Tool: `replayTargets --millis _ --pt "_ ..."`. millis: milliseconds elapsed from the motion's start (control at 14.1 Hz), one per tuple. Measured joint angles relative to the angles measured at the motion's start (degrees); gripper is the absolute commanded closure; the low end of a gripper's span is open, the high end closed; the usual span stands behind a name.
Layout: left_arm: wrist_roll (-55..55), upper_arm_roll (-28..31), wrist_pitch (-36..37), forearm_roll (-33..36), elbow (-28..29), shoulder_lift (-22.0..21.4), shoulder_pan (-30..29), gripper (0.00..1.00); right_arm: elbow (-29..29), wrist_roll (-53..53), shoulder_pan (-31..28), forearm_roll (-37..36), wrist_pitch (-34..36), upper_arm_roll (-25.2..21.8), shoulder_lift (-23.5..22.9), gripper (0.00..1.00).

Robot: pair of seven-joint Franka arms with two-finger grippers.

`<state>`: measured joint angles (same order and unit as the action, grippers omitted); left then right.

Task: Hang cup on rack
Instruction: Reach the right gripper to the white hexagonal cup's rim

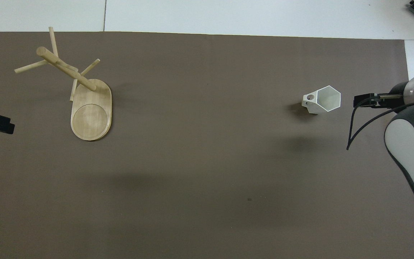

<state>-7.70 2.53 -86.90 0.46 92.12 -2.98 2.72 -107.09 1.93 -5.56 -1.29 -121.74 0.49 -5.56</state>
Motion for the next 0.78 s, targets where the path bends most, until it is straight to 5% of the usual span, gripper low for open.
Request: replayTargets --millis 778 --pt "0.0 0.0 0.0 0.0 0.0 0.0 0.0 0.0 -1.2 0.0 0.2 1.3 -13.5 0.0 -8.7 0.0"
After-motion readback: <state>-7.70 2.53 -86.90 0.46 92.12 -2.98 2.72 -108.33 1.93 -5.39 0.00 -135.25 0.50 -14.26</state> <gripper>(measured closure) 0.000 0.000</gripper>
